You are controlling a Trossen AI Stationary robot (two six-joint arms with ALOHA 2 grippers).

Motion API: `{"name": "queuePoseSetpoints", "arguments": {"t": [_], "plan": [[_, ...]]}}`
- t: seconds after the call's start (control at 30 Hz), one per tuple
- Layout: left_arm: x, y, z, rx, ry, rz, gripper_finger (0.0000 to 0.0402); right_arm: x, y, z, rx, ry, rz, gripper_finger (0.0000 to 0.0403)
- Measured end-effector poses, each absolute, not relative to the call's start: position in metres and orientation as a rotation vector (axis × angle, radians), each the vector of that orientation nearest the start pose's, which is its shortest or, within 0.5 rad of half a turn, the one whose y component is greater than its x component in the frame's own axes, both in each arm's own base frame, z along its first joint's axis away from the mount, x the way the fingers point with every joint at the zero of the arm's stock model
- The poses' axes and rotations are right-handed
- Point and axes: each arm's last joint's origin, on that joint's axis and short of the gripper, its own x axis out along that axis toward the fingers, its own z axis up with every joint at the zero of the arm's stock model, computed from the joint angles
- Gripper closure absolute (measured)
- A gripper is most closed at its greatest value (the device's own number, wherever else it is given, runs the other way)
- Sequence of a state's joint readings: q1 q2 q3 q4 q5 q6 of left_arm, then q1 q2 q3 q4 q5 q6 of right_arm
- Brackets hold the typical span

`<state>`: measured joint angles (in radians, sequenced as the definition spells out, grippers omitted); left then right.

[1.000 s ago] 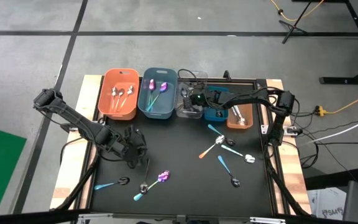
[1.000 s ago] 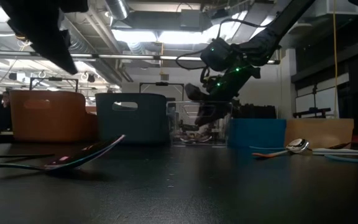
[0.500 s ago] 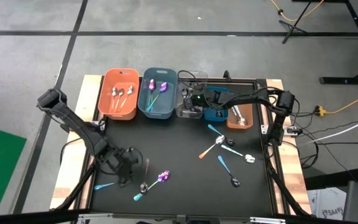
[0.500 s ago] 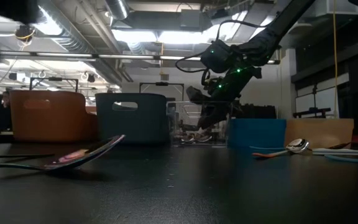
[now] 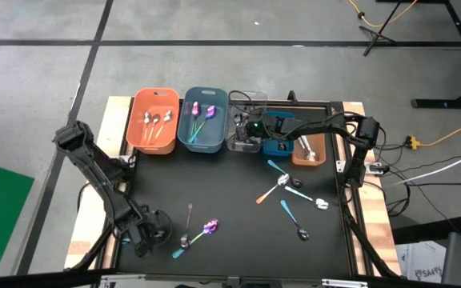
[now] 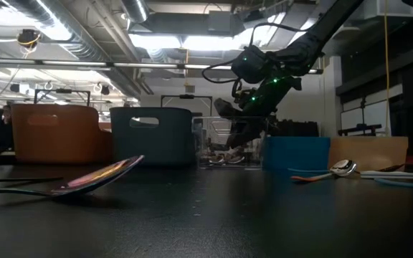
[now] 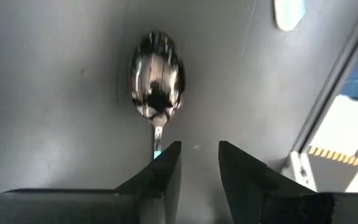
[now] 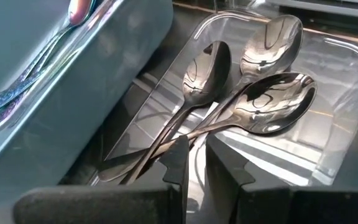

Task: Sort silverware by color (type)
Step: Put the light blue spoon into the right blue bin

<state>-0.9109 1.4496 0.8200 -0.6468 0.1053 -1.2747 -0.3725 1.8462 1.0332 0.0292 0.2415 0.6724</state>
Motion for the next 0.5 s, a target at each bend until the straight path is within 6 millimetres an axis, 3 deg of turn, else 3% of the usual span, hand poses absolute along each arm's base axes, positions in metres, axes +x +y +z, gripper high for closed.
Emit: {"name": "queuePoseSetpoints", "arguments": {"t": [0.5], "plan": [[0.145, -0.212, 0.150, -0.370, 1.554, 0.066, 0.0301, 0.343, -0.141, 0.156, 0.624, 0.586, -0.803, 0.0356]]}}
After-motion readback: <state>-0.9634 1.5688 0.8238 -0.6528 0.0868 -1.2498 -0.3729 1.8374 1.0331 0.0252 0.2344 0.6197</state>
